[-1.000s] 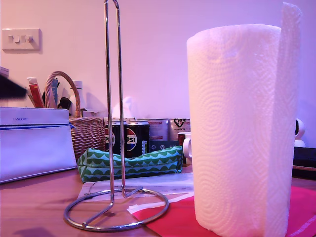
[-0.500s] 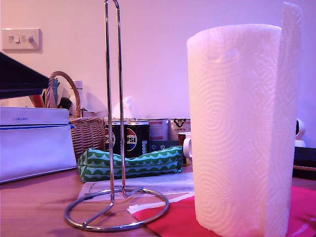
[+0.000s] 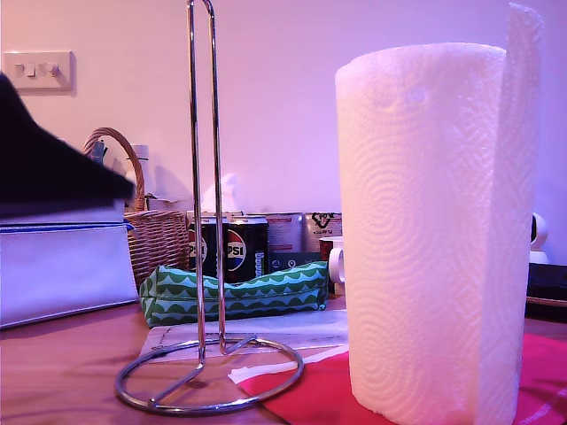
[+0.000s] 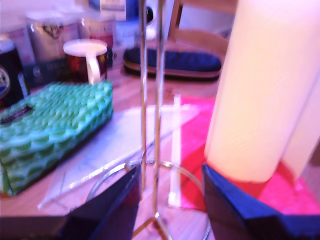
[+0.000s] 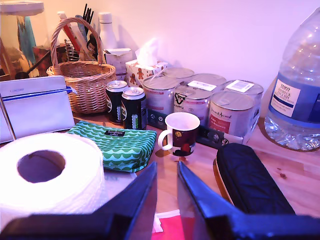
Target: Insert the paper towel roll into the metallic stand.
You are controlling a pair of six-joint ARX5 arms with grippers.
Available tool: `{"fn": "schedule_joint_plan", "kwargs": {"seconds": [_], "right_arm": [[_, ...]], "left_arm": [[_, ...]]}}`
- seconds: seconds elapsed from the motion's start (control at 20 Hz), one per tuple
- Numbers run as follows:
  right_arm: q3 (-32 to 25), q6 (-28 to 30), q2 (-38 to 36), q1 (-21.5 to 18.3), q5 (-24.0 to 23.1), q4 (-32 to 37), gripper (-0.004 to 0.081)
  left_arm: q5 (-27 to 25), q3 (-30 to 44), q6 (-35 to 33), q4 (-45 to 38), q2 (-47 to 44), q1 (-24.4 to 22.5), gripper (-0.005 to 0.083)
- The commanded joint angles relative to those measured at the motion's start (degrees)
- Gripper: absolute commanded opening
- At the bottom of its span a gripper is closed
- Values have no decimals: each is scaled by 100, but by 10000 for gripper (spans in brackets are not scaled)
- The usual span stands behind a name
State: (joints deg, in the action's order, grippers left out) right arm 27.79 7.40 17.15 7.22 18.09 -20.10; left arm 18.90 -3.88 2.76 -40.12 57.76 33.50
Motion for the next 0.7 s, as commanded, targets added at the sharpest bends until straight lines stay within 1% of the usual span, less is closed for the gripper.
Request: {"fn": "schedule_joint_plan", "kwargs": {"seconds": [0.0, 0.2, 0.35, 0.45, 0.6, 0.65], "right_arm": [[157, -7, 44, 26, 20, 39, 107], [330, -7, 92, 26, 17, 11, 107], [472, -4, 146, 26, -11, 2, 107], [560, -4, 188, 26, -9, -26, 107], [870, 20, 396, 26, -9, -474, 111], [1045, 37, 529, 26, -11, -688, 137]], "left_arm": [[-15, 120, -42, -638, 614, 48, 342], [-11, 72, -46, -1860, 1899, 120, 342], [17, -214, -101, -1958, 2583, 142, 342], [15, -404, -345, -1954, 2848, 146, 342], [15, -662, -481, -1952, 3123, 146, 342], [13, -756, -481, -1950, 3257, 144, 342]]}}
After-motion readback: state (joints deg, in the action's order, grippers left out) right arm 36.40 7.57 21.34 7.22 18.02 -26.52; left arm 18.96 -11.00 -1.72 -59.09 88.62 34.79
